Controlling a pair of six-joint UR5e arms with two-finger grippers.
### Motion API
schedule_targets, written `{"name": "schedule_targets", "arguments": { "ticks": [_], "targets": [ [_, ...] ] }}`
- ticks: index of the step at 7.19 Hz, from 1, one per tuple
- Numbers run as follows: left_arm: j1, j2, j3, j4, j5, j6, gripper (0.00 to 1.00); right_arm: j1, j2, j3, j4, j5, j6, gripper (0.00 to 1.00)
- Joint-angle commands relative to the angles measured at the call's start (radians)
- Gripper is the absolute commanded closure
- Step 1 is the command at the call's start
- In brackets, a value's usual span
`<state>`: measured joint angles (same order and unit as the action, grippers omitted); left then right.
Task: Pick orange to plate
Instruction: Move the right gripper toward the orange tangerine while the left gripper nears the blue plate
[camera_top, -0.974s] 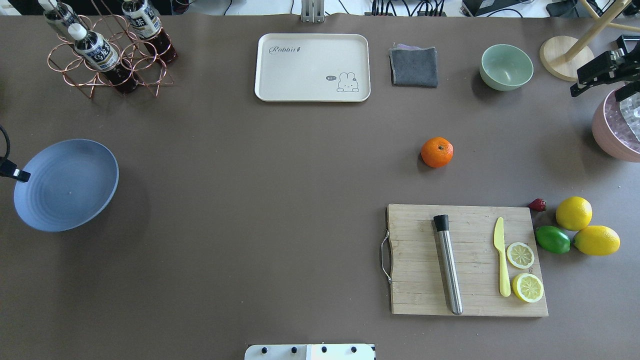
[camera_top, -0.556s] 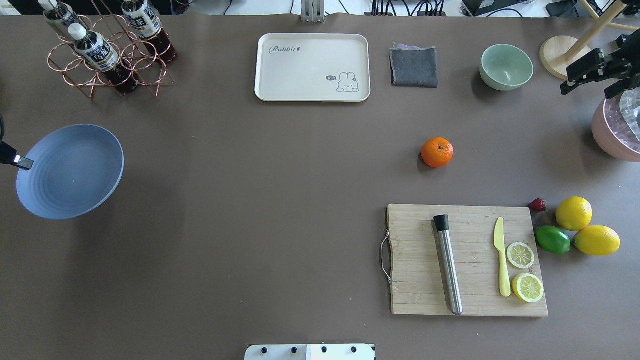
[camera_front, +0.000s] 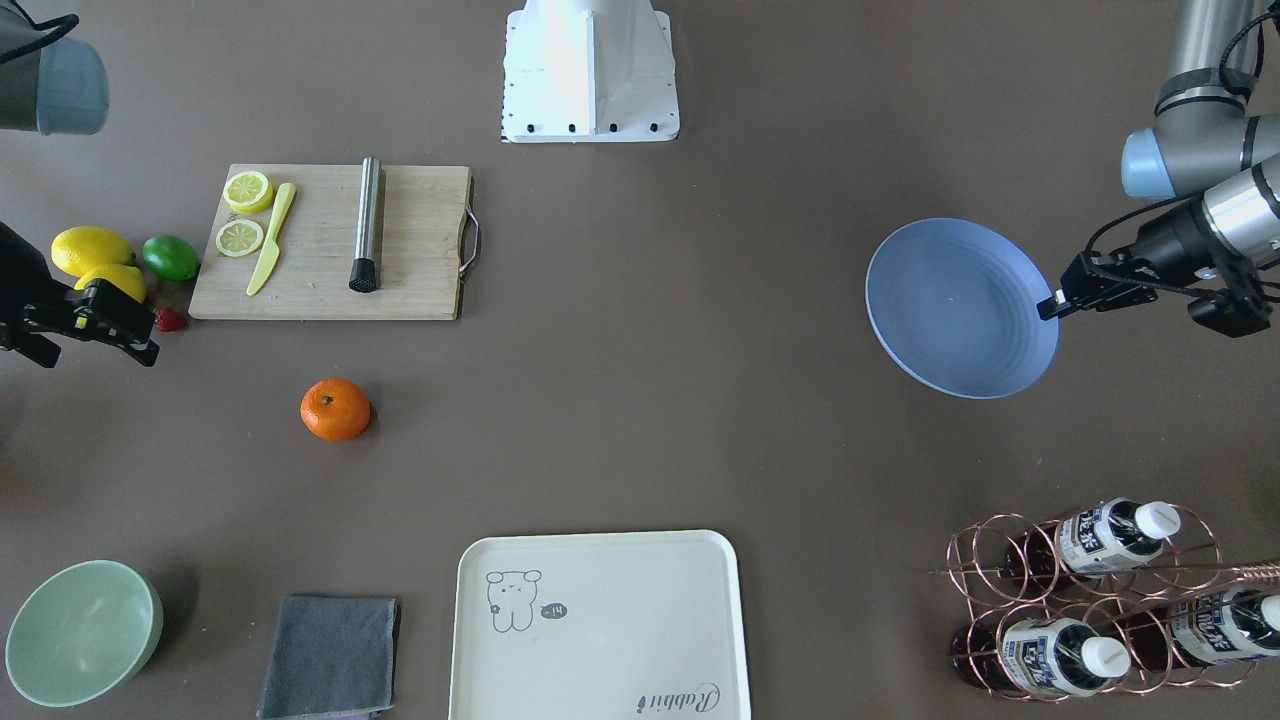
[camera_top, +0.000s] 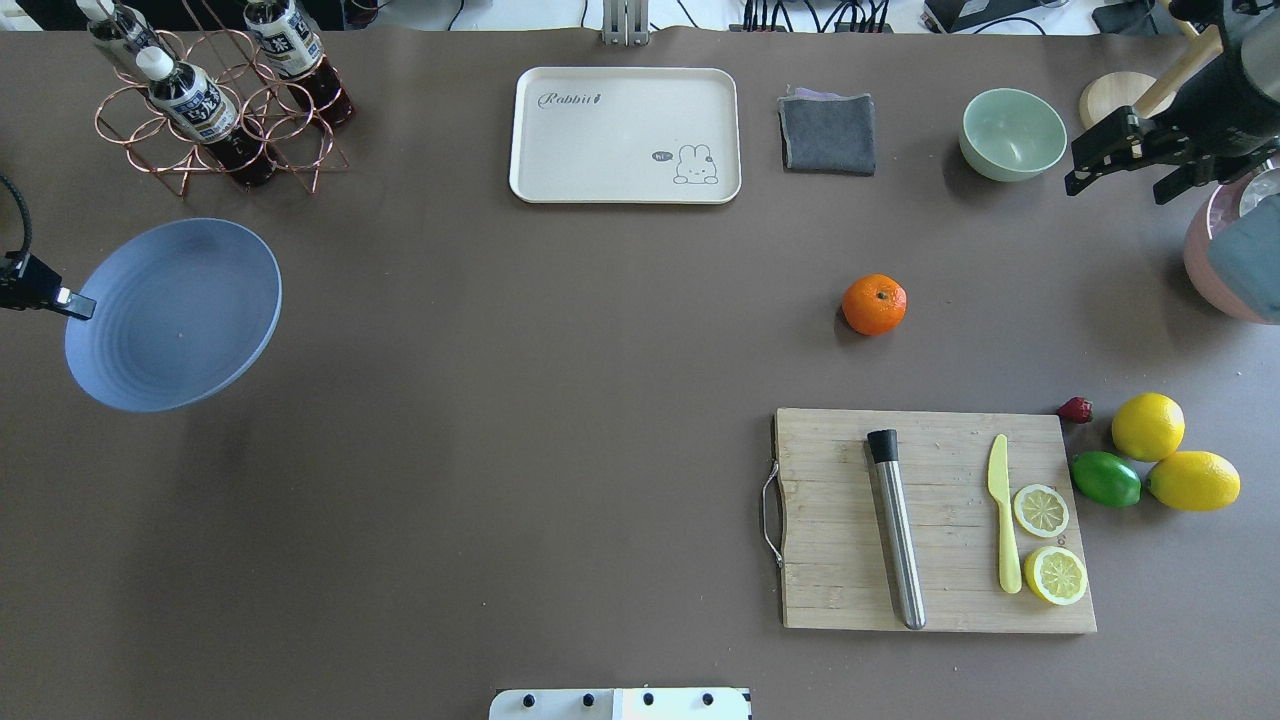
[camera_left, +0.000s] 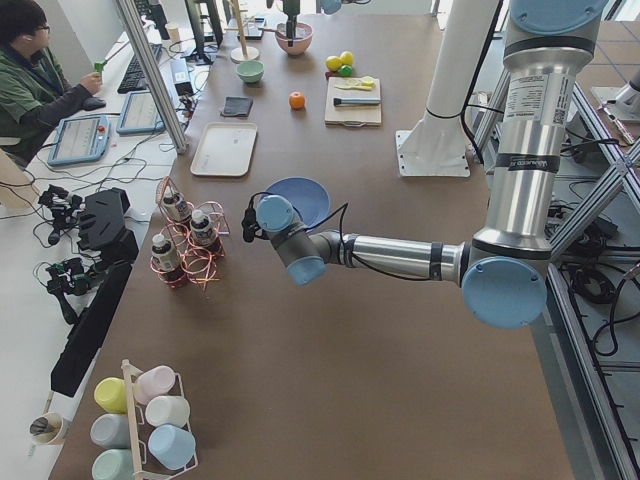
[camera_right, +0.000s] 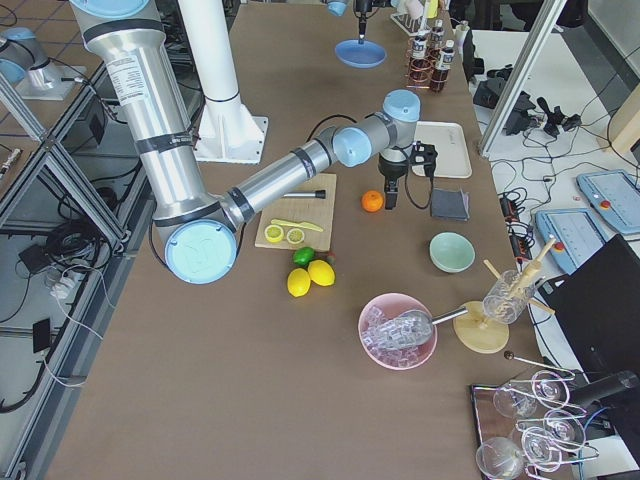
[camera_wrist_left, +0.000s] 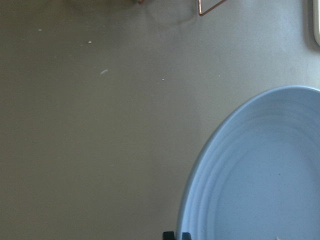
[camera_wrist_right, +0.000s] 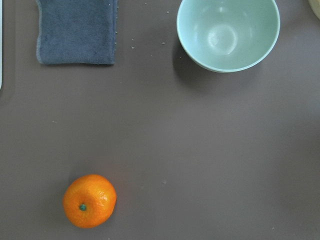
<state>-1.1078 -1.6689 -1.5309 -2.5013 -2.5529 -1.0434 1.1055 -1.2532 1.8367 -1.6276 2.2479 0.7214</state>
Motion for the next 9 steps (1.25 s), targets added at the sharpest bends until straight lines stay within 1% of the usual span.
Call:
{"name": "schedule_targets", "arguments": {
  "ticks": [1,2,3,4,5,6,8,9],
  "targets": [
    [0.173,-0.102,-0.066,0.004,0.182,-0.249,1.00,-0.058,0.027,-0.002,0.000,-0.022,0.024,0.00],
    [0.256,-0.162,-0.066,0.009,0.270,-0.347,1.00,-0.082,0.038,-0.004,0.000,-0.046,0.035,0.00],
    [0.320,-0.240,-0.071,0.059,0.345,-0.433,1.00,-0.105,0.046,-0.004,0.000,-0.068,0.076,0.00],
    [0.366,-0.334,-0.075,0.181,0.418,-0.461,1.00,-0.128,0.057,-0.008,0.000,-0.086,0.079,0.00],
    [0.452,-0.372,-0.095,0.270,0.518,-0.463,1.00,-0.139,0.069,-0.022,0.000,-0.093,0.079,0.00],
    [0.526,-0.374,-0.101,0.280,0.615,-0.466,1.00,-0.154,0.069,-0.025,0.000,-0.108,0.079,0.00],
    [0.590,-0.376,-0.110,0.280,0.684,-0.538,1.00,-0.180,0.069,-0.025,0.000,-0.114,0.116,0.00],
    [0.647,-0.380,-0.107,0.282,0.747,-0.538,1.00,-0.188,0.069,-0.025,0.000,-0.116,0.121,0.00]
  ]
}}
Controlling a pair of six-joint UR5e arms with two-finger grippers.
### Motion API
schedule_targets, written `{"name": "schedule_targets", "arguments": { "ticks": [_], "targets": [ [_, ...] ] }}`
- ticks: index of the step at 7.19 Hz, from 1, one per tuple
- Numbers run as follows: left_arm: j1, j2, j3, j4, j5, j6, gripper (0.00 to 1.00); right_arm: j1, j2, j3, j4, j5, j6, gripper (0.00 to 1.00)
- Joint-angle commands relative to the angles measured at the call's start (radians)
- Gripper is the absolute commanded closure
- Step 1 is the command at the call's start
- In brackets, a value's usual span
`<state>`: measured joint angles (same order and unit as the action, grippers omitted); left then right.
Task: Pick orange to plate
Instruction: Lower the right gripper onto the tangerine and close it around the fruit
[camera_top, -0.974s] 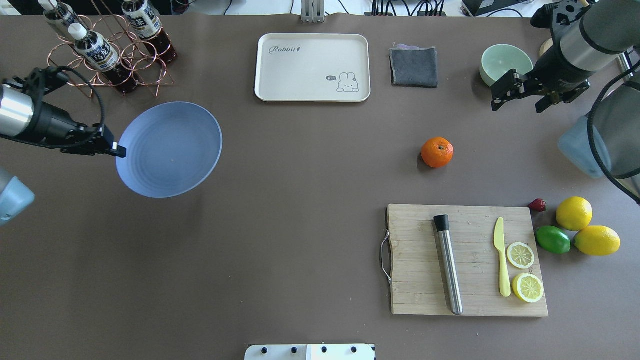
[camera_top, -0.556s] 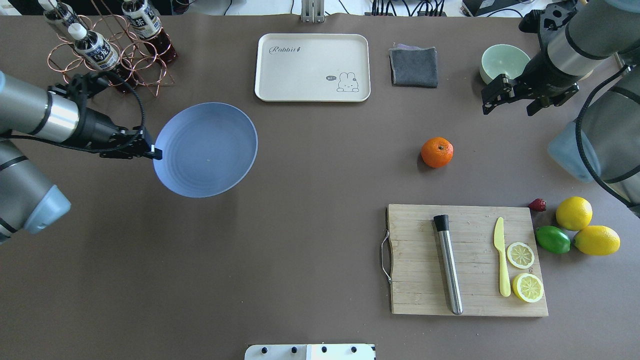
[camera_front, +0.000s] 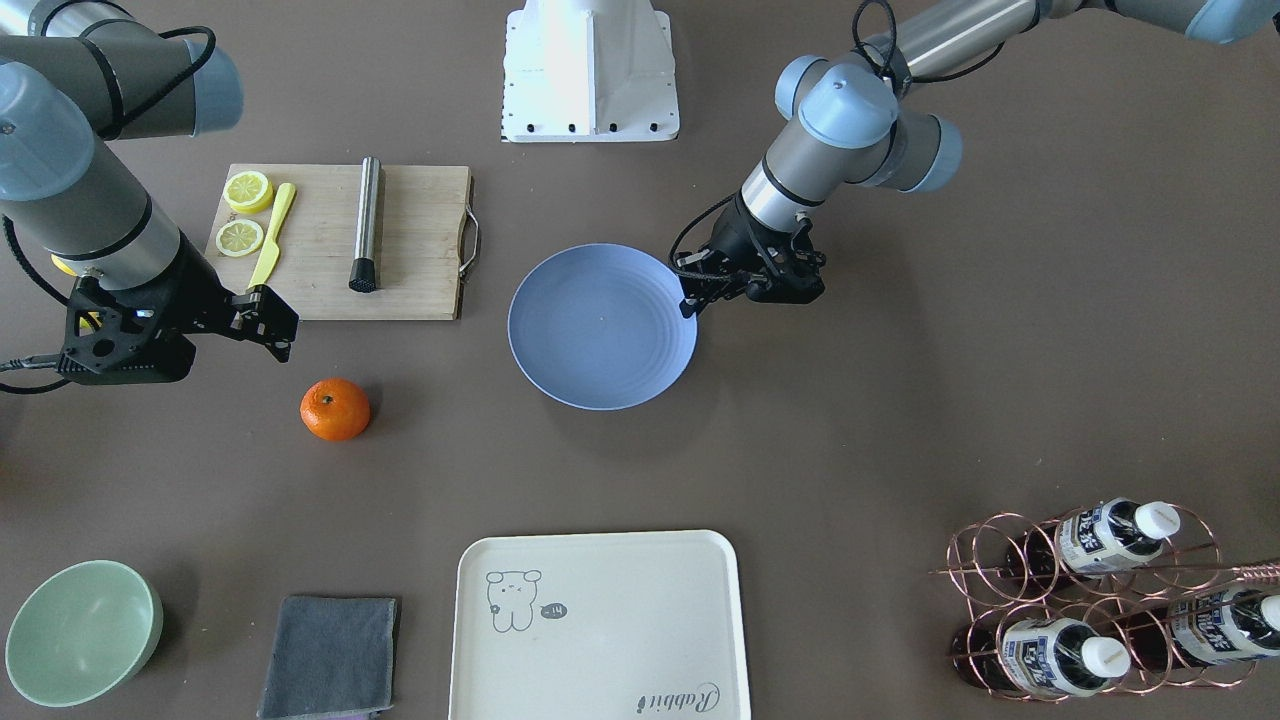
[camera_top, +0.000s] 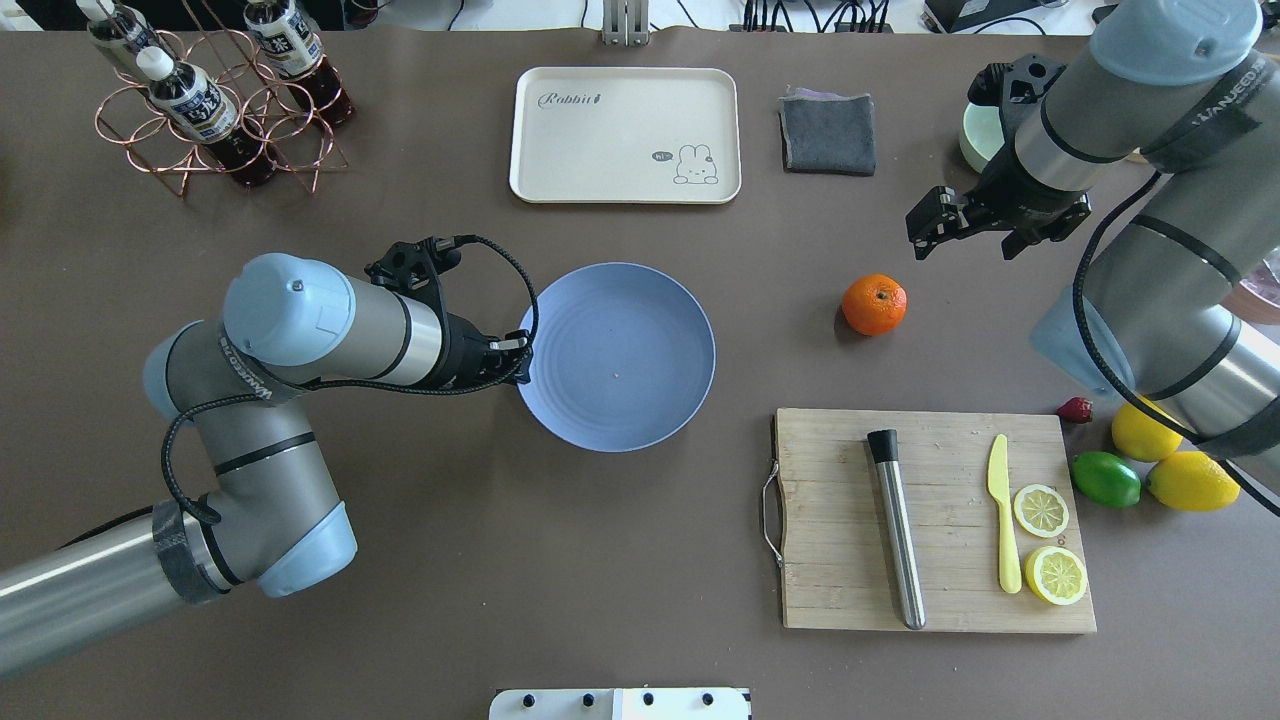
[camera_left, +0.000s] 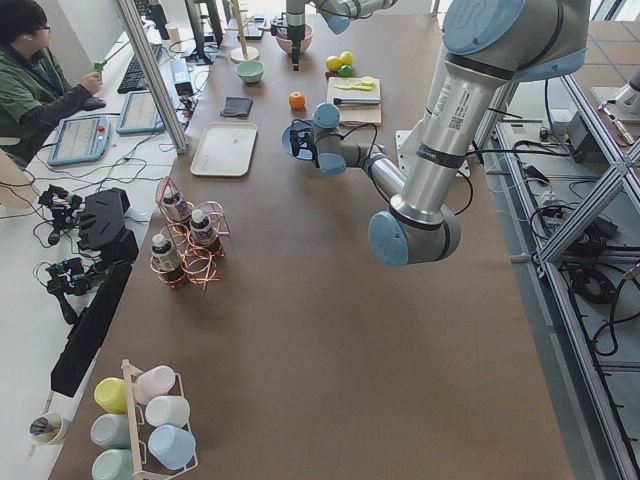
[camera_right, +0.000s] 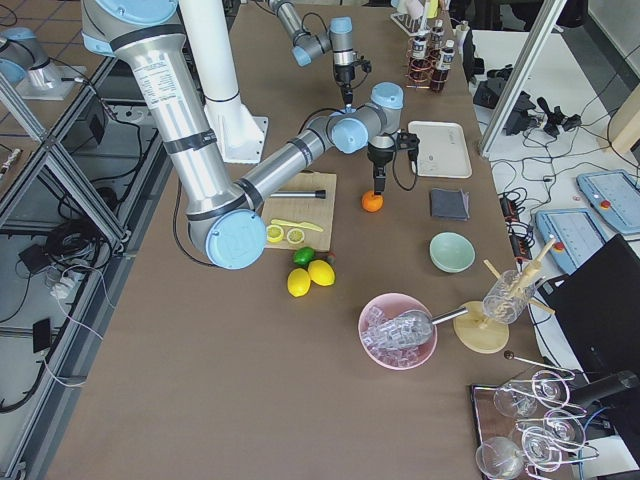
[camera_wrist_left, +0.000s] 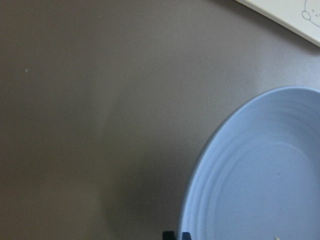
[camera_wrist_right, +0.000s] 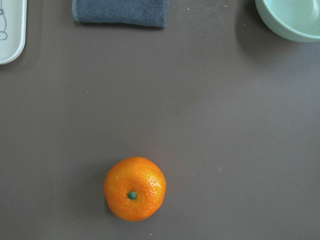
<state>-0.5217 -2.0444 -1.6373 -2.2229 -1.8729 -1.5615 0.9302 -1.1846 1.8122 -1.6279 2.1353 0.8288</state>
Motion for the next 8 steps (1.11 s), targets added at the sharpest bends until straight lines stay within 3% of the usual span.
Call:
{"name": "schedule_targets", "arguments": {
  "ticks": [1,3,5,8],
  "targets": [
    [0.099,-0.010,0.004,0.003,0.113,-0.022,1.00,-0.019,-0.001,-0.001,0.000,-0.009,0.013,0.00],
    [0.100,-0.020,0.004,0.026,0.115,-0.023,1.00,-0.022,-0.001,-0.001,0.000,-0.012,0.013,0.00],
    [0.045,-0.020,0.004,0.028,0.112,-0.017,0.02,-0.028,-0.006,-0.004,0.000,-0.012,0.013,0.00],
    [-0.030,-0.025,0.001,0.028,0.065,-0.009,0.02,-0.065,-0.003,-0.036,0.050,-0.041,0.015,0.00]
  ]
}}
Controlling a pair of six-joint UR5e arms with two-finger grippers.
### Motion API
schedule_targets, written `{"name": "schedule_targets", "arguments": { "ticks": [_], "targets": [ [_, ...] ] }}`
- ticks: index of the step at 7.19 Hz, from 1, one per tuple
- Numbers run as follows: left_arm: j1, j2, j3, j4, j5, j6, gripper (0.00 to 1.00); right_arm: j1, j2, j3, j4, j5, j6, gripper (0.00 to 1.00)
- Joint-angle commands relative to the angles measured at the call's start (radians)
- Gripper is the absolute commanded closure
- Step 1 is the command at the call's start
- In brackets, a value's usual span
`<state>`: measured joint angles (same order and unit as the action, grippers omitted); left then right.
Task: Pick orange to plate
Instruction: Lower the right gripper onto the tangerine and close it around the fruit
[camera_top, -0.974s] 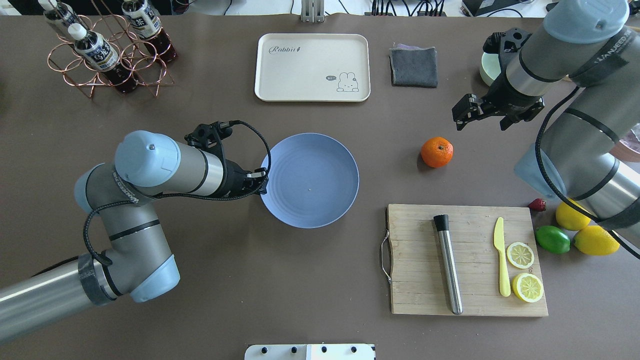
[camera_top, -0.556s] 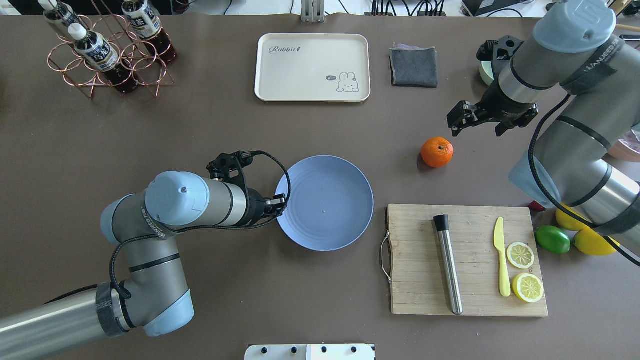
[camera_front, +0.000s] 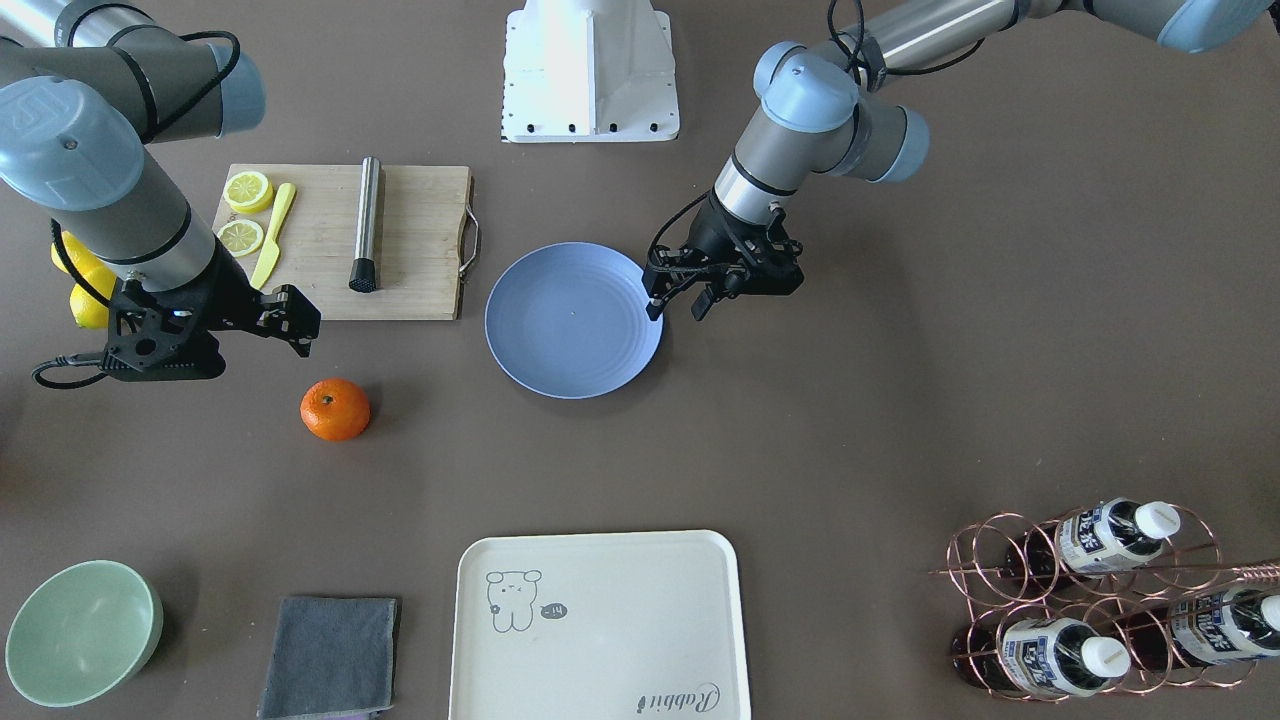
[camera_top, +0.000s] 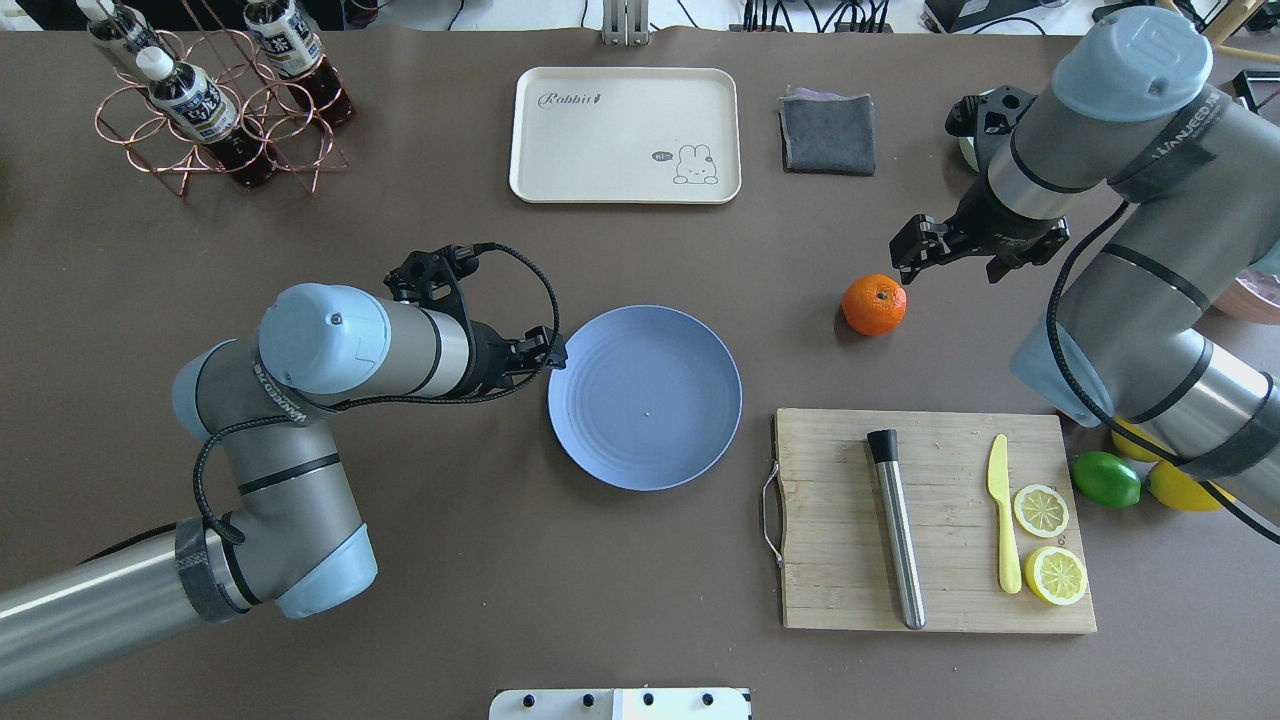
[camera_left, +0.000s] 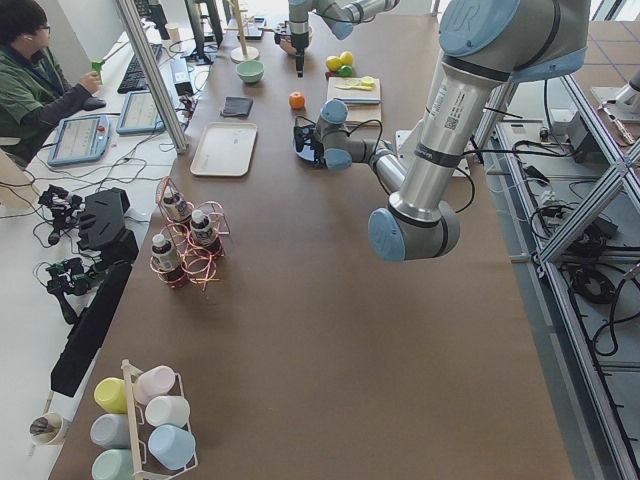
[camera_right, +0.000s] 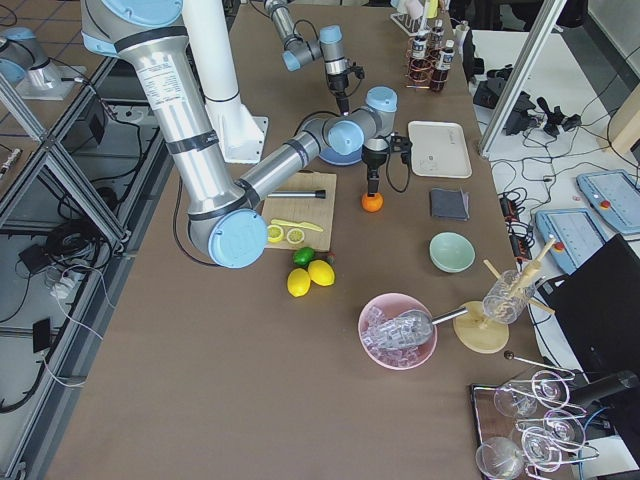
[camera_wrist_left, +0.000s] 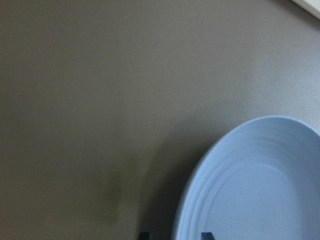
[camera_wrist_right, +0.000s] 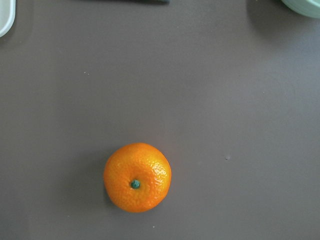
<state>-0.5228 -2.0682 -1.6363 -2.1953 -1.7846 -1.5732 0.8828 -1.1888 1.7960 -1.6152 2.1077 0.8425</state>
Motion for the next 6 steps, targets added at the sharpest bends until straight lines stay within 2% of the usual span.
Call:
{"name": "schedule_targets", "arguments": {
  "ticks": [1,2,4,6],
  "targets": [
    [-0.040,0.000,0.000,0.000,-0.027,0.002,0.02,-0.034,0.003,-0.103,0.170,-0.015,0.062,0.00],
    [-0.045,0.000,0.001,0.000,-0.027,0.004,0.02,-0.063,0.006,-0.189,0.311,-0.037,0.113,0.00],
    [-0.045,0.002,0.004,0.000,-0.026,0.004,0.02,-0.100,0.020,-0.221,0.348,-0.048,0.157,0.00],
    [-0.045,0.002,0.006,-0.001,-0.027,0.004,0.02,-0.134,0.020,-0.225,0.347,-0.107,0.170,0.00]
  ]
}}
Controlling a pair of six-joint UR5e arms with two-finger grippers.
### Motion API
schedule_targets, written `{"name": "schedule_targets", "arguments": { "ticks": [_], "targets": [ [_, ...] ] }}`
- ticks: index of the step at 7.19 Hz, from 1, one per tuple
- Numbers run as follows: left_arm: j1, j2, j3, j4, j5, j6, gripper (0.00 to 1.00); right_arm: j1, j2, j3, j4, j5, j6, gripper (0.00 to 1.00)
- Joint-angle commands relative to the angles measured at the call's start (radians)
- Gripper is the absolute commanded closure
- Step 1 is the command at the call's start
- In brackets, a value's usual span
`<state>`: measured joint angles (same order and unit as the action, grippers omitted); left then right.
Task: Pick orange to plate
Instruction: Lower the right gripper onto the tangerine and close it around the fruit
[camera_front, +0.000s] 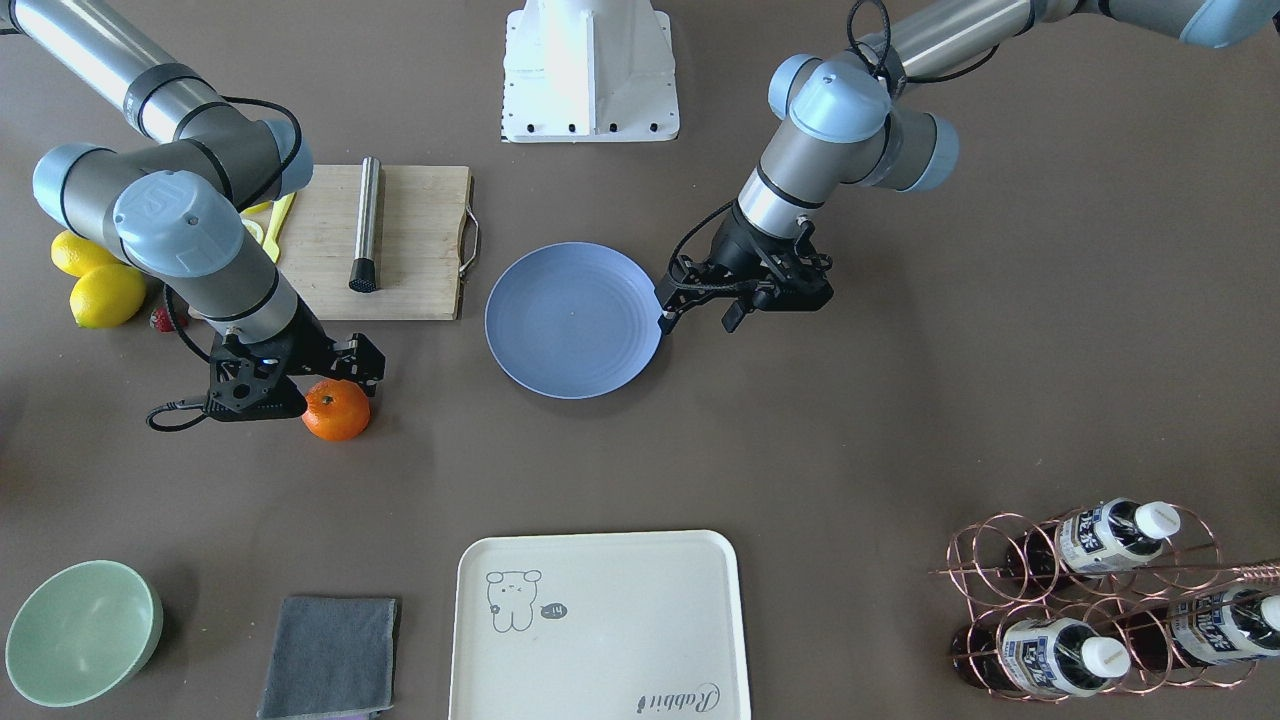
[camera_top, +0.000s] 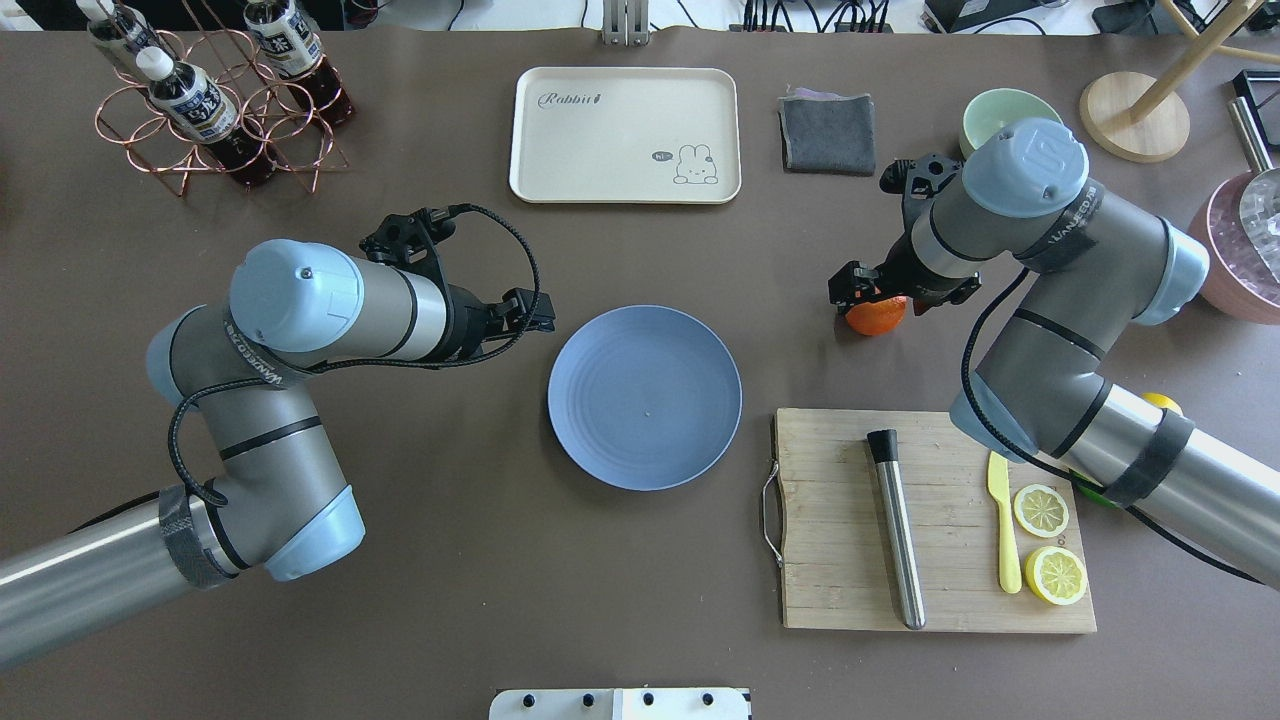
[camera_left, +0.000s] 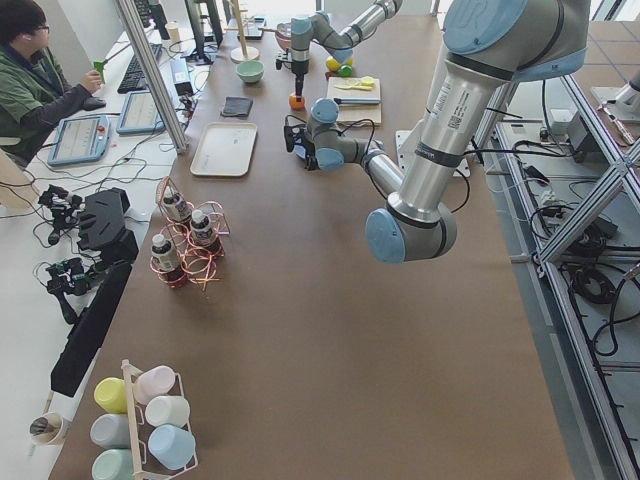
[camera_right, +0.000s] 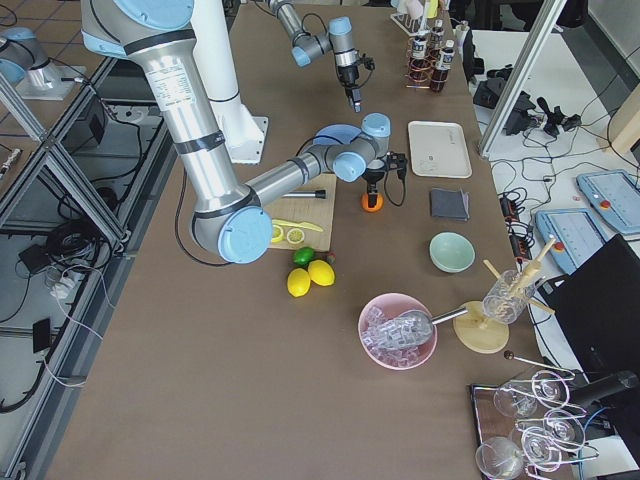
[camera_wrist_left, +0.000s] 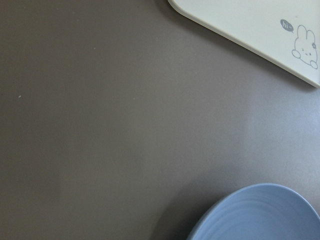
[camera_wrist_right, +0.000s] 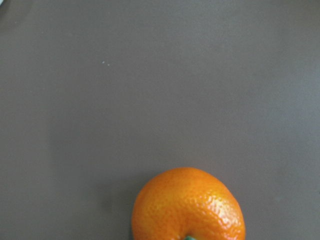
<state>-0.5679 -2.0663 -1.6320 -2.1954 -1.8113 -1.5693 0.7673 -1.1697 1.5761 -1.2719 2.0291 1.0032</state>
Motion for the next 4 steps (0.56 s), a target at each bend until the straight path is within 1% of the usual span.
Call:
{"name": "schedule_targets", "arguments": {
  "ticks": [1,4],
  "targets": [
    [0.002,0.000,0.003,-0.003,0.001,0.000,0.02,-0.025,0.001,-0.016,0.003,-0.042,0.009,0.00],
    [0.003,0.000,0.008,-0.004,0.004,0.000,0.02,-0.025,0.034,-0.048,0.002,-0.064,0.009,0.00]
  ]
}}
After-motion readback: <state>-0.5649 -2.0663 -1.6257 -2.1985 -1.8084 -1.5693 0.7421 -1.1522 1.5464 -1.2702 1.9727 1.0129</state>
